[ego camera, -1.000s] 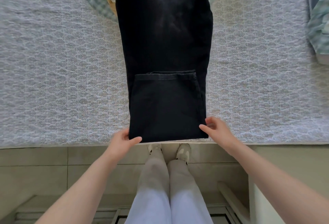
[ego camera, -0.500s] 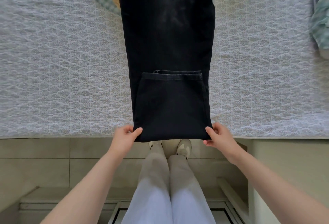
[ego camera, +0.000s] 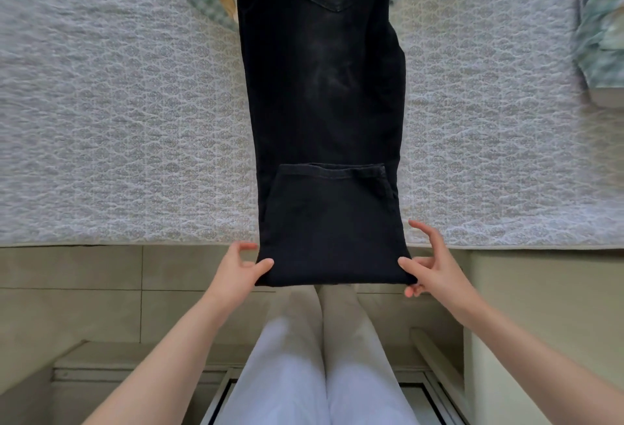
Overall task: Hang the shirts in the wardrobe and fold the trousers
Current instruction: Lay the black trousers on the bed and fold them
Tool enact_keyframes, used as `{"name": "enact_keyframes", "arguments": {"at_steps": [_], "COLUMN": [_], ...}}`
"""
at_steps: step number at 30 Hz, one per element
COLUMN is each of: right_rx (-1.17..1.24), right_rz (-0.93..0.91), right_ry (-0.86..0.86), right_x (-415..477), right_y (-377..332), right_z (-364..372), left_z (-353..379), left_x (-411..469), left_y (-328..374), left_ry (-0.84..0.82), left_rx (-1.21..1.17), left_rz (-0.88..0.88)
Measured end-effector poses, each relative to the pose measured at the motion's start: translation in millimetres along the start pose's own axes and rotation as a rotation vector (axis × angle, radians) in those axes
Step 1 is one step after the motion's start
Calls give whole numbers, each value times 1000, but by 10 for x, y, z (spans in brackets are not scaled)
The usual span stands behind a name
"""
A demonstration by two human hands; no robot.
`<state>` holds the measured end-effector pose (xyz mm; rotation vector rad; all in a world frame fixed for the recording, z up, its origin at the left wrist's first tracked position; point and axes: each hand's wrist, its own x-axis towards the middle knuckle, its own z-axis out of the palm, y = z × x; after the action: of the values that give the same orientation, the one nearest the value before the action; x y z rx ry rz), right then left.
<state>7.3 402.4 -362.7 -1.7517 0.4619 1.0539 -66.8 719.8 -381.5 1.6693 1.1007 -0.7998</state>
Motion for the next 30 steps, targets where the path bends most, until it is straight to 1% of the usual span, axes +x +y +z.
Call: {"name": "enact_keyframes", "arguments": {"at_steps": [3, 7, 10, 12, 16, 19, 21, 22, 23, 25, 27, 30], "right_rx": [-1, 40, 130, 149, 144, 264, 191, 125, 73, 38, 82, 182], "right_rz": [-109, -177, -227, -252, -227, -168, -99, -50, 0, 56, 73, 90], "right_ry": [-29, -18, -64, -64, 11, 154, 228, 220, 178, 43, -49, -82], "right_x": [-3, 102, 294, 475, 1031, 1589, 1927, 2055, 2150, 2241, 2243, 2234], "right_y": [-304, -783, -1209, -1544, -2285, -2631, -2607, -2530, -2422, -2196, -2022, -1810], "right_z": [-79, -270, -424, -523, -684, -781, -793, -763, -715, -580, -461, -406], "left_z": [-239, -604, -802, -914, -1120, -1163, -1092, -1026, -945, -790, -679, -597], "left_x": [-136, -200, -114, 3, 509, 1059, 1415, 1548, 1624, 1680, 1709, 1785], "left_y": [365, 950, 1444, 1794, 2574, 2999, 3007, 2933, 2832, 2601, 2386, 2159], "left_ry": [18, -35, -32, -44, -63, -20, 15, -15, -73, -198, -271, -276], "left_rx": [-11, -90, -158, -181, -286, -380, -305, -239, -185, -149, -142, -112], "left_rz": [138, 270, 357, 411, 449, 394, 320, 274, 225, 146, 128, 185]}}
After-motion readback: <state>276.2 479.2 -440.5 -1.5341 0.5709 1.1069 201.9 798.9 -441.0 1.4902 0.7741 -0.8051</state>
